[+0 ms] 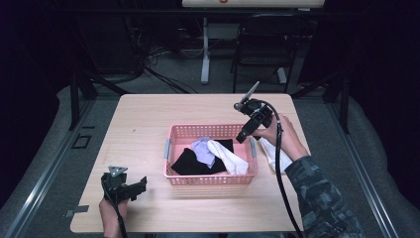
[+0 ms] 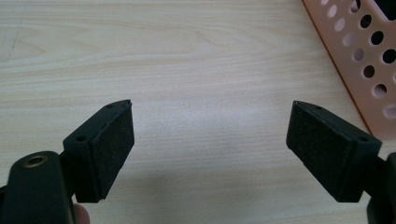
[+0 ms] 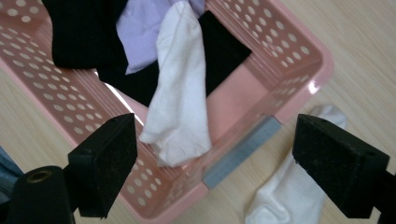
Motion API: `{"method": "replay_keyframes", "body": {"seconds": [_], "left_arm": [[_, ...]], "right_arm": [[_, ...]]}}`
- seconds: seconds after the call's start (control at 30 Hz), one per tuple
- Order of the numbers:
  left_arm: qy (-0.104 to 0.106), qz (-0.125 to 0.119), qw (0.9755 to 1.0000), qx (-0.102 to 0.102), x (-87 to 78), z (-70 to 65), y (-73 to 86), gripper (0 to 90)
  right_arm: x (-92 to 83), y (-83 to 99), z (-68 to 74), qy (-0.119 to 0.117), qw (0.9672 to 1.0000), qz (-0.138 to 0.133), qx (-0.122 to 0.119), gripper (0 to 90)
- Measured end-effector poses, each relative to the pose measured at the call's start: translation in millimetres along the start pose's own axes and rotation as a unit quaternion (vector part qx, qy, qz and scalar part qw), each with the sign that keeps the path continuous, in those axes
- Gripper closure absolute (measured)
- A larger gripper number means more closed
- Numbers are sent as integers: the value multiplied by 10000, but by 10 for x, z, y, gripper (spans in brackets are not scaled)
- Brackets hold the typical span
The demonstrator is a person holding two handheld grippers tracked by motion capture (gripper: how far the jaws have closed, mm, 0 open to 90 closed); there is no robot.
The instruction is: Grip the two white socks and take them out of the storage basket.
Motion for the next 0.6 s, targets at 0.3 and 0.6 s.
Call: {"method": "replay_keyframes", "body": {"seconds": [0.3,0.6], "left_arm": [[35,-39,10000,-59,-5,2,-8,152],[43,-25,10000,-37,-4,0,-6,152]], "right_arm": [[230,-223,183,-113,9997,-57,-212,111],[461,-277,241,-130,9992,-79,-357,229]]}}
Point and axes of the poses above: each handheld gripper's, and its own axes: x roughly forward along the jaws, y roughly out of its underside, z roughly to its left, the point moved 10 cm from there along x, roughly forward along the jaws, and after that the axes turned 15 degrees about -x, right-handed, at the moved point
